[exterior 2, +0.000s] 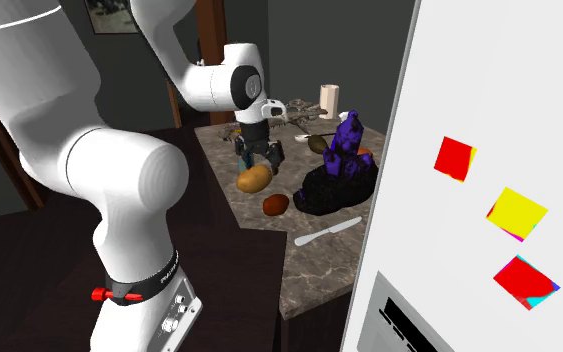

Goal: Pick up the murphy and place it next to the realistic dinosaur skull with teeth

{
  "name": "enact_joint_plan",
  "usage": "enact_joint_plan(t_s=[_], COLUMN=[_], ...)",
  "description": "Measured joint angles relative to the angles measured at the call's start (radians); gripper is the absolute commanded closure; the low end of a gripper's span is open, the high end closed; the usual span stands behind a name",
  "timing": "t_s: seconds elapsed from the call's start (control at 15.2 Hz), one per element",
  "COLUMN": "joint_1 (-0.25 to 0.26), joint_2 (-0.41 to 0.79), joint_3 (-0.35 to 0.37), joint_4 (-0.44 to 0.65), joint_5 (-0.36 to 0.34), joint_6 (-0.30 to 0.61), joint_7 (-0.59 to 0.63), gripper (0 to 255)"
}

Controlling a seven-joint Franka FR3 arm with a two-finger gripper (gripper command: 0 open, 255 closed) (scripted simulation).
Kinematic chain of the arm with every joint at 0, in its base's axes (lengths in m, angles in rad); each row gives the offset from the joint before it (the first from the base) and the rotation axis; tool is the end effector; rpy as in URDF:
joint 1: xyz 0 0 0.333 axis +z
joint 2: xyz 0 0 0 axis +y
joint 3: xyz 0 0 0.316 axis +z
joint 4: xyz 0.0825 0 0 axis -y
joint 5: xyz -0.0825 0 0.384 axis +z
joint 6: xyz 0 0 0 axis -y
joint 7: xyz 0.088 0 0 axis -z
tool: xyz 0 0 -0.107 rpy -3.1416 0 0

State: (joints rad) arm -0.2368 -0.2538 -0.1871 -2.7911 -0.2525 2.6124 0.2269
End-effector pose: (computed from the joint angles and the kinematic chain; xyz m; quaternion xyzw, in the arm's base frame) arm 0.3518 -0.1480 0.2887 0.9750 -0.2145 0.0332 0.0476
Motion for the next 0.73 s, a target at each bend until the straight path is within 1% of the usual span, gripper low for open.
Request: enact_joint_plan(t_s=[0.13, 0.4, 0.53, 0.73], joint_1=[-0.022, -0.063, -0.066, -0.068], joint_2=[0.069, 0.266, 0.323, 0.390], joint_3=[-0.005, -0.032, -0.038, -0.041], joint_4=[-0.005, 0.031, 0.040, 0.056], joint_5=[-0.019, -0.055, -0.066, -0.072], joint_6=[0.079, 0.250, 0.301, 0.354], joint_7=[0.038, 0.098, 0.120, 0.131], gripper=[0, 0, 0, 0])
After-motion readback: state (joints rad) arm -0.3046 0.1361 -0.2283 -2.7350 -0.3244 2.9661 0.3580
